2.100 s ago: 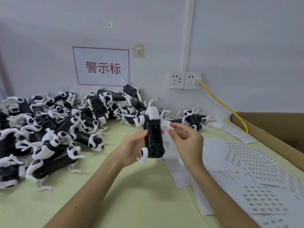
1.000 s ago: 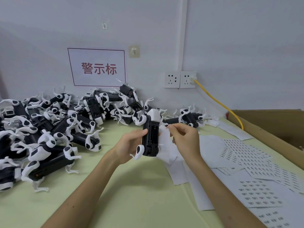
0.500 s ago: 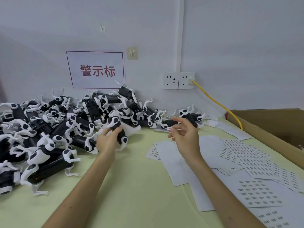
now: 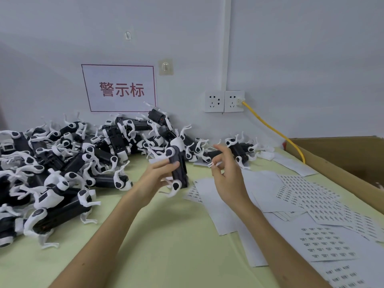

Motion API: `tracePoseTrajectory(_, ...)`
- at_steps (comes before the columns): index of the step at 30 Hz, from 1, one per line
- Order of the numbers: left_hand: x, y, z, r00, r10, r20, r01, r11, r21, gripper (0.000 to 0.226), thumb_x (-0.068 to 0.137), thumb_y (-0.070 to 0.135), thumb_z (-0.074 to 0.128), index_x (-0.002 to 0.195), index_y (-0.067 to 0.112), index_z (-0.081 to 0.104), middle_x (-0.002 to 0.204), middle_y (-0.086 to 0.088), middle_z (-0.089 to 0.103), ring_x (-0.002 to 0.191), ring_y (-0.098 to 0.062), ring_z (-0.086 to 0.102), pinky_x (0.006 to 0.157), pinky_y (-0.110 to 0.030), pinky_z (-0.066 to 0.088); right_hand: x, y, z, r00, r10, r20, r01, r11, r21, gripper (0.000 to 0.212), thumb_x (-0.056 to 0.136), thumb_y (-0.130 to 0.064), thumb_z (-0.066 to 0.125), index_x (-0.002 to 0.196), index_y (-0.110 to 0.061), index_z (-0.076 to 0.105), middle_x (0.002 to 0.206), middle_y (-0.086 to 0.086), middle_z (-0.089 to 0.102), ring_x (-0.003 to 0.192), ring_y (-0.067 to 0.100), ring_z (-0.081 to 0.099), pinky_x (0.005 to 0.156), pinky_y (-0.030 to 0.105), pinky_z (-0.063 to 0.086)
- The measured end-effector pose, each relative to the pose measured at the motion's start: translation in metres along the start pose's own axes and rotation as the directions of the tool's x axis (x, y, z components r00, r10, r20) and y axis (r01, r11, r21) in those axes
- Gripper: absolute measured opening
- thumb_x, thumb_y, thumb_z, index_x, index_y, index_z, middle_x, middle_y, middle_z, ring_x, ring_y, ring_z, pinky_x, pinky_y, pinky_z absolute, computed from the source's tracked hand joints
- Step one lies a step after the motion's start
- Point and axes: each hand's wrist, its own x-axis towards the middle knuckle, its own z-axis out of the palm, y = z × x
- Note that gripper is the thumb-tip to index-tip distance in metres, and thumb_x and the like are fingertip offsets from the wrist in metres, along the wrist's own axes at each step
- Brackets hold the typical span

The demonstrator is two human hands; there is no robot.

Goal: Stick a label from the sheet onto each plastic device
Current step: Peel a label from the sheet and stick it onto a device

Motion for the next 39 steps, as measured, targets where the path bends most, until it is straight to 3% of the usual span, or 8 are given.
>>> tracePoseTrajectory(4,-0.002,-0.004,0.011,0.965,0.078,0.249,-0.063,0.996,-0.071,0.046,0.088,0.030,0.063,0.128,0.008,0.069,0.138,-0.013,0.064,0.129,-0.034,0.059,0.107,-0.050,0.046,-0.001,0.002,0.002,0.998,-0.010,0.069,0.016,0.996,-0.082,0.052,0.094,0.005,0.045,0.139,-0.022,0.043,0.095,-0.009,0.054,0.077,0.007,0.052,0.069,0.018,0.041)
tracePoseTrajectory(10,-0.007,-0.001,0.022,0.936,0.103,0.337,-0.079,0.993,-0.084,0.060,0.084,0.037,0.063,0.134,0.004,0.062,0.143,-0.013,0.061,0.135,-0.035,0.054,0.111,-0.058,0.042,-0.002,0.004,0.003,0.993,-0.025,0.113,0.040,0.990,-0.133,0.055,0.094,0.003,0.047,0.141,-0.026,0.041,0.096,-0.007,0.055,0.073,0.007,0.053,0.068,0.025,0.043)
tracePoseTrajectory(16,-0.012,0.002,0.027,0.936,0.092,0.340,-0.027,0.981,-0.192,0.049,0.084,0.042,0.062,0.123,0.015,0.073,0.139,-0.013,0.064,0.123,-0.031,0.061,0.080,-0.030,0.057,-0.003,0.003,0.004,0.993,-0.021,0.114,0.039,0.987,-0.159,0.053,0.096,-0.001,0.049,0.140,-0.029,0.042,0.096,-0.007,0.055,0.074,0.006,0.053,0.069,0.026,0.045)
tracePoseTrajectory(21,-0.011,0.001,0.027,0.927,0.082,0.367,-0.005,0.979,-0.205,0.053,0.086,0.044,0.060,0.128,0.014,0.070,0.142,-0.013,0.062,0.123,-0.030,0.061,0.079,-0.025,0.055,-0.004,0.002,0.006,0.995,-0.014,0.098,0.029,0.988,-0.150,0.053,0.094,-0.003,0.053,0.139,-0.028,0.043,0.092,-0.007,0.054,0.072,0.012,0.056,0.069,0.028,0.046)
tracePoseTrajectory(25,-0.010,-0.003,0.027,0.909,0.088,0.408,-0.005,0.980,-0.201,0.059,0.091,0.041,0.056,0.137,0.004,0.060,0.130,-0.015,0.065,0.090,-0.017,0.070,0.055,-0.011,0.050,-0.003,0.001,0.005,0.996,-0.003,0.093,0.017,0.988,-0.153,0.054,0.093,-0.003,0.054,0.140,-0.029,0.044,0.091,-0.010,0.052,0.072,0.011,0.056,0.071,0.029,0.047)
tracePoseTrajectory(29,-0.010,-0.003,0.027,0.909,0.087,0.408,-0.010,0.982,-0.189,0.064,0.087,0.052,0.065,0.136,0.009,0.063,0.131,-0.016,0.063,0.106,-0.026,0.065,0.067,-0.018,0.053,-0.004,-0.001,0.005,0.996,0.006,0.094,0.007,0.991,-0.133,0.055,0.092,-0.002,0.056,0.139,-0.028,0.045,0.090,-0.013,0.051,0.073,0.011,0.057,0.072,0.030,0.048)
tracePoseTrajectory(33,-0.010,-0.002,0.028,0.908,0.084,0.410,0.029,0.965,-0.262,0.074,0.082,0.056,0.072,0.138,0.007,0.061,0.129,-0.018,0.061,0.105,-0.026,0.064,0.059,-0.015,0.052,-0.004,-0.001,0.006,0.996,0.019,0.082,-0.010,0.994,-0.108,0.060,0.090,-0.001,0.055,0.142,-0.030,0.044,0.096,-0.017,0.054,0.078,0.007,0.058,0.069,0.021,0.041)
tracePoseTrajectory(39,-0.009,0.001,0.026,0.938,0.099,0.331,0.032,0.929,-0.368,0.055,0.078,0.054,0.076,0.120,0.018,0.075,0.125,-0.006,0.069,0.109,-0.022,0.067,0.078,-0.025,0.056,-0.008,-0.005,0.013,0.997,0.022,0.072,-0.019,0.999,-0.043,0.075,0.091,-0.003,0.055,0.154,-0.036,0.028,0.138,-0.013,0.049,0.108,0.001,0.058,0.080,0.023,0.049)
